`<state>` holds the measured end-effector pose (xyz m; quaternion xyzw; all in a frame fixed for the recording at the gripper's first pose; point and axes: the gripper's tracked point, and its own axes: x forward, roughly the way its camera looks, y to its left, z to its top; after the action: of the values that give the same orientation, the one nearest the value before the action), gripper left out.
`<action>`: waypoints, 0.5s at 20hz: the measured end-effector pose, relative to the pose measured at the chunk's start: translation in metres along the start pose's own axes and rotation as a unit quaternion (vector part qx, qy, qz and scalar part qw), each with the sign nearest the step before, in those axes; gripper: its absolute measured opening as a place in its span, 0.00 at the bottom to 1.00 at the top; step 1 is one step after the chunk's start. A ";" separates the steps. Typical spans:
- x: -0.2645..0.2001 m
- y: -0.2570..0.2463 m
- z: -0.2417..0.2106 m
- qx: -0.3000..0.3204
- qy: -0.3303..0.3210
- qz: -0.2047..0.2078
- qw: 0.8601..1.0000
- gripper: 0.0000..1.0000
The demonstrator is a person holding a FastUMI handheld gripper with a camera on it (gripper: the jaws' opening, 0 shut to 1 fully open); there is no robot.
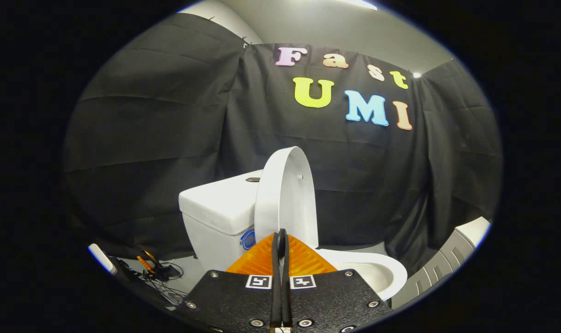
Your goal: Open the toilet lid.
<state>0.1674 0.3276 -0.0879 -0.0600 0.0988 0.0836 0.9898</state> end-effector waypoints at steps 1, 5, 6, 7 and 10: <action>0.000 -0.001 0.001 0.004 0.000 0.002 1.000 0.00; -0.001 0.003 0.003 -0.005 -0.002 0.013 1.000 0.00; 0.001 0.006 0.001 -0.002 -0.003 0.030 1.000 0.01; 0.001 0.013 0.000 0.011 0.001 0.061 0.998 0.05; -0.010 -0.012 0.002 0.027 -0.004 0.053 0.998 0.44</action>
<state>0.1603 0.3146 -0.0830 -0.0274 0.0997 0.1333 0.9857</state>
